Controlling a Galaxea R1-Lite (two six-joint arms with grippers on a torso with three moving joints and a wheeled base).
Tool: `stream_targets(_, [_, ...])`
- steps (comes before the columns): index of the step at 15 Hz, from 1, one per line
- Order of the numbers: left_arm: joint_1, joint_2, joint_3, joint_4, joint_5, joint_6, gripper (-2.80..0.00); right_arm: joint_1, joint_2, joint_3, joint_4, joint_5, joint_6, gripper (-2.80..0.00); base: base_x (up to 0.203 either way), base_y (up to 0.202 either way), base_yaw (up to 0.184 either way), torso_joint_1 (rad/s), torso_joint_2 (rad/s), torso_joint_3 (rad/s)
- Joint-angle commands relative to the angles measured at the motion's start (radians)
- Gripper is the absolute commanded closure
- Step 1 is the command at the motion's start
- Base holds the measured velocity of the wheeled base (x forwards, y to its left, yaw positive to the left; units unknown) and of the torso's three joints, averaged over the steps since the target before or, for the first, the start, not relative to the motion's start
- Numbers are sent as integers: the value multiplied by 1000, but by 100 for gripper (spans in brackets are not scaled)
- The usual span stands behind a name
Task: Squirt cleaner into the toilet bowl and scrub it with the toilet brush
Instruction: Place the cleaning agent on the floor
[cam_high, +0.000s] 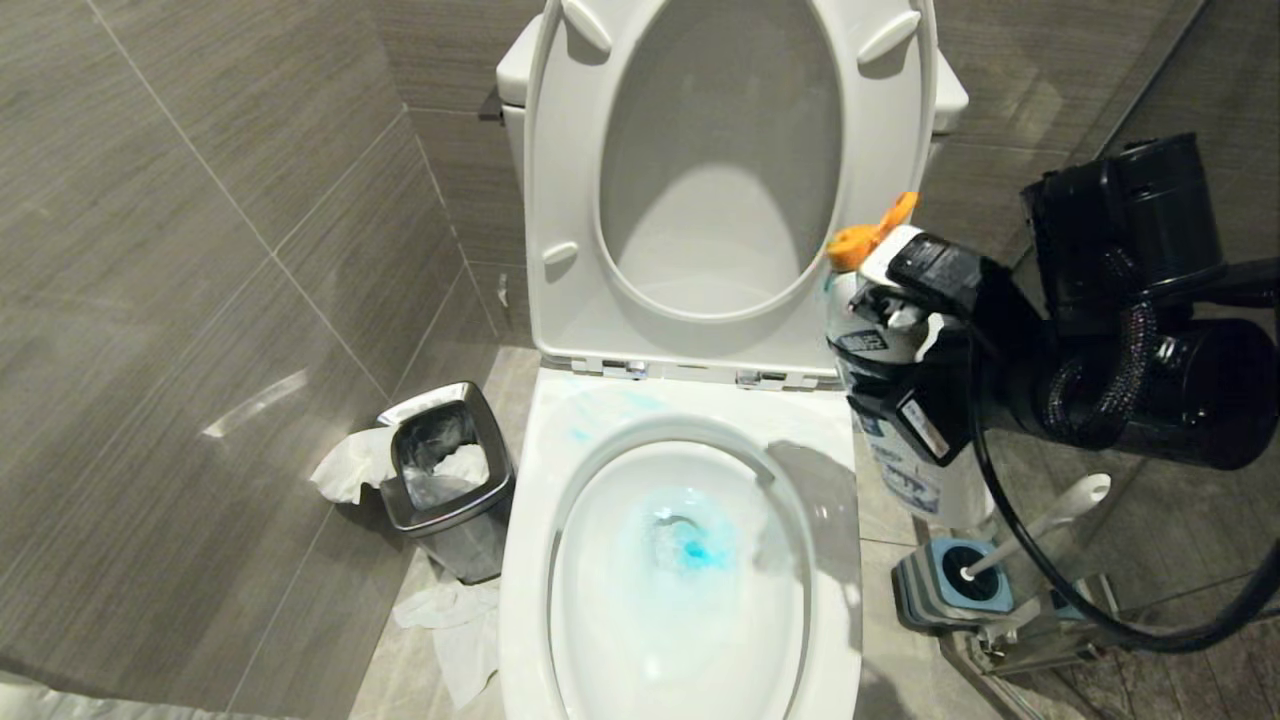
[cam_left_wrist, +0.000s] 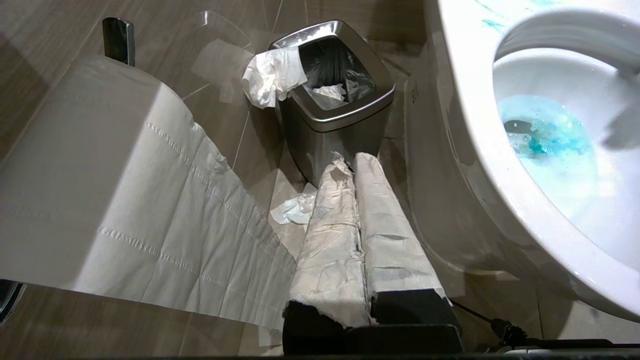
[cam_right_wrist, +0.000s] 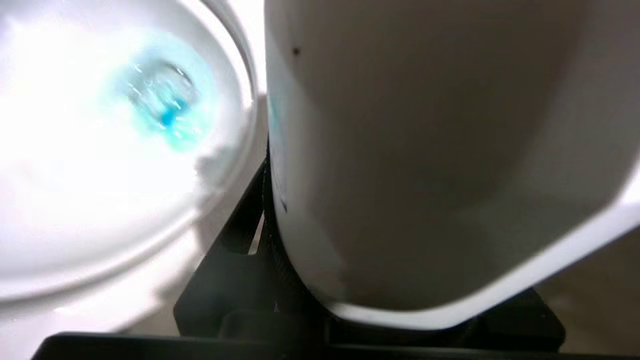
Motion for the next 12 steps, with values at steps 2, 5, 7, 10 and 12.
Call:
stream_targets(2, [1,2,0,0,0,-1,0,-81,-68,54,3,54,186,0,0,0,0,0,0,0])
stream_targets(5, [0,2,0,0,0,-1,0,-164,-165,167,-2,113,259,0,0,0,0,0,0,0])
stream_targets(7, [1,2,0,0,2,5,0,-242,-220,219,-6,123,295,0,0,0,0,0,0,0])
stream_targets(10, [0,2,0,0,0,2,0,-367,-262,267,-59,129,299,0,0,0,0,0,0,0])
stream_targets(12, [1,2,0,0,0,2,0,-438,-256,281,-154,149,292,0,0,0,0,0,0,0])
